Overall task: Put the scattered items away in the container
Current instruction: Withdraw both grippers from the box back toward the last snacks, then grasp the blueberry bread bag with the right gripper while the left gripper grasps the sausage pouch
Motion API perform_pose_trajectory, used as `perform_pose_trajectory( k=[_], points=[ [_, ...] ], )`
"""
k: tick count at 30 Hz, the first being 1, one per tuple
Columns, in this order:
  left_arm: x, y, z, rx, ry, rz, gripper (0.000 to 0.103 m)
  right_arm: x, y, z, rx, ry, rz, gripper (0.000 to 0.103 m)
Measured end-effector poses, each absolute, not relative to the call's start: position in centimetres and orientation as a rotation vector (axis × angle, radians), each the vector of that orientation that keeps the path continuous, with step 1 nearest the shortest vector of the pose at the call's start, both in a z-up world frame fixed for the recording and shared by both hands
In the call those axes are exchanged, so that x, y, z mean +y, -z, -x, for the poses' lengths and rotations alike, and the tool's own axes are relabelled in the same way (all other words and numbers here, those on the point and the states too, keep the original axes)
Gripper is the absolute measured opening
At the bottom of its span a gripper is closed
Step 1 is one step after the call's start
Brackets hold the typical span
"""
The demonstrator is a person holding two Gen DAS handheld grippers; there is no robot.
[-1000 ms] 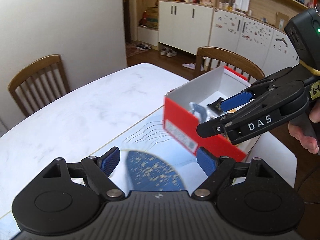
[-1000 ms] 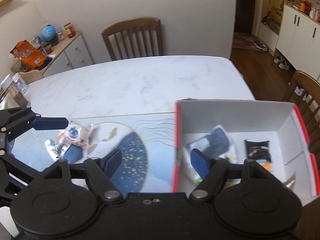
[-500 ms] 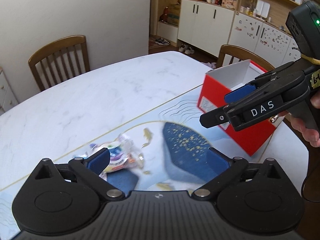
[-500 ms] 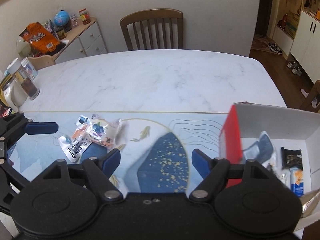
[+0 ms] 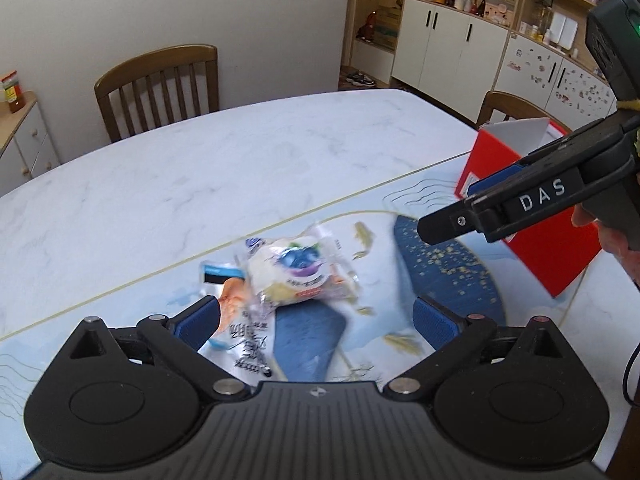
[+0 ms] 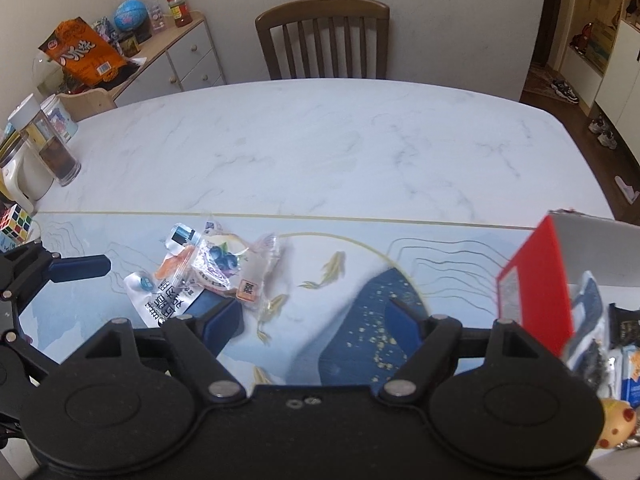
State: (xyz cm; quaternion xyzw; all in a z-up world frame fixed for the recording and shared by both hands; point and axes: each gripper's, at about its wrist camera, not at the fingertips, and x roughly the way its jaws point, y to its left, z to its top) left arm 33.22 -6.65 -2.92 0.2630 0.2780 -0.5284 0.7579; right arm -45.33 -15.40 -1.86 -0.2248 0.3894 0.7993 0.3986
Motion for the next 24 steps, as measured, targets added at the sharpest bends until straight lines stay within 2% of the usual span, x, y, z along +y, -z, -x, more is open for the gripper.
perform_pose_trajectory(
  k=[24],
  points=[
    [-6.2, 7.0, -38.8, 0.630, 1.071, -0.569, 0.103, -11.4, 2.8, 53.7, 1.041, -2.043, 0.588, 0.083]
  ],
)
